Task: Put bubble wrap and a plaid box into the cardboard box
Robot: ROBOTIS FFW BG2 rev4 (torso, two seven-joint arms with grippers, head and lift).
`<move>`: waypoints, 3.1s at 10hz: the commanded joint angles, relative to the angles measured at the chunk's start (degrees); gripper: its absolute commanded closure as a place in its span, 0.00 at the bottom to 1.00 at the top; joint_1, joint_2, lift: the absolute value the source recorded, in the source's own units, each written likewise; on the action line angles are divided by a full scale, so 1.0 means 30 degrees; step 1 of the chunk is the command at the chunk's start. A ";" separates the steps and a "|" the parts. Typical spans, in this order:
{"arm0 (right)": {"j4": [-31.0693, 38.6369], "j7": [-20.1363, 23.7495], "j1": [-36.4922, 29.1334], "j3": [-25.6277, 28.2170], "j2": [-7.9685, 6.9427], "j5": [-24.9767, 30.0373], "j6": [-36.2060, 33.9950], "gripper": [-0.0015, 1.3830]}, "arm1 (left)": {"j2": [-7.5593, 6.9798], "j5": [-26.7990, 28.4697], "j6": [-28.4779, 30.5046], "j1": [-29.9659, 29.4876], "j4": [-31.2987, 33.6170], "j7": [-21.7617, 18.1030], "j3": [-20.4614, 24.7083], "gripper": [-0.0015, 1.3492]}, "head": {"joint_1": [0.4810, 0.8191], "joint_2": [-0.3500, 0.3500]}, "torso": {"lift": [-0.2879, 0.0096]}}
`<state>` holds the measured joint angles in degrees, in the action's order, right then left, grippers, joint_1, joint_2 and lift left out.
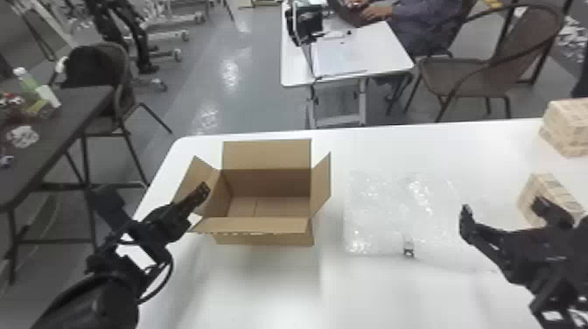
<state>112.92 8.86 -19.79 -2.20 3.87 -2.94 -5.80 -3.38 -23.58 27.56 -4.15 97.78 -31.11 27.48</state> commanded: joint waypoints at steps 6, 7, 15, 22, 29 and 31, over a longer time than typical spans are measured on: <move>-0.0228 0.0065 -0.0053 0.0000 0.0030 -0.0222 0.0000 0.08 | 0.0248 -0.0959 -0.1509 -0.0082 0.0250 0.0059 -0.0488 0.90 | 0.63 0.77 | 0.61; -0.0258 0.0095 -0.0053 0.0000 0.0030 -0.0222 0.0000 0.08 | 0.0453 -0.1017 -0.1656 -0.0199 0.0806 0.0117 -0.0575 0.90 | 0.63 0.77 | 0.61; 0.1793 -0.1839 0.0767 -0.0030 -0.0351 -0.0310 -0.4951 0.08 | 0.1176 0.2967 -0.0689 -0.1225 0.5845 0.1025 -0.0868 0.90 | 0.63 0.73 | 0.61; 0.1617 -0.1810 1.0728 0.0058 0.0557 -0.4148 -2.3584 0.08 | 0.1176 0.4461 -0.0484 -0.0463 0.5816 0.1084 -0.1923 0.90 | 0.56 0.71 | 0.61; -0.7172 -0.1839 1.5533 -0.2139 -0.0205 -0.2507 -2.5694 0.13 | 0.1009 0.4608 -0.0660 0.0123 0.4908 0.1084 -0.3271 0.90 | 0.63 0.71 | 0.61; -0.8344 -0.1839 1.6060 -0.2403 -0.0761 -0.0954 -2.6367 0.17 | 0.0775 0.4608 -0.0689 0.0299 0.4674 0.1113 -0.3652 0.90 | 0.63 0.69 | 0.61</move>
<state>89.20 3.34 27.71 -9.03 2.04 -7.15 -84.22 -0.77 -9.75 25.55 -3.43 112.05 -27.78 16.88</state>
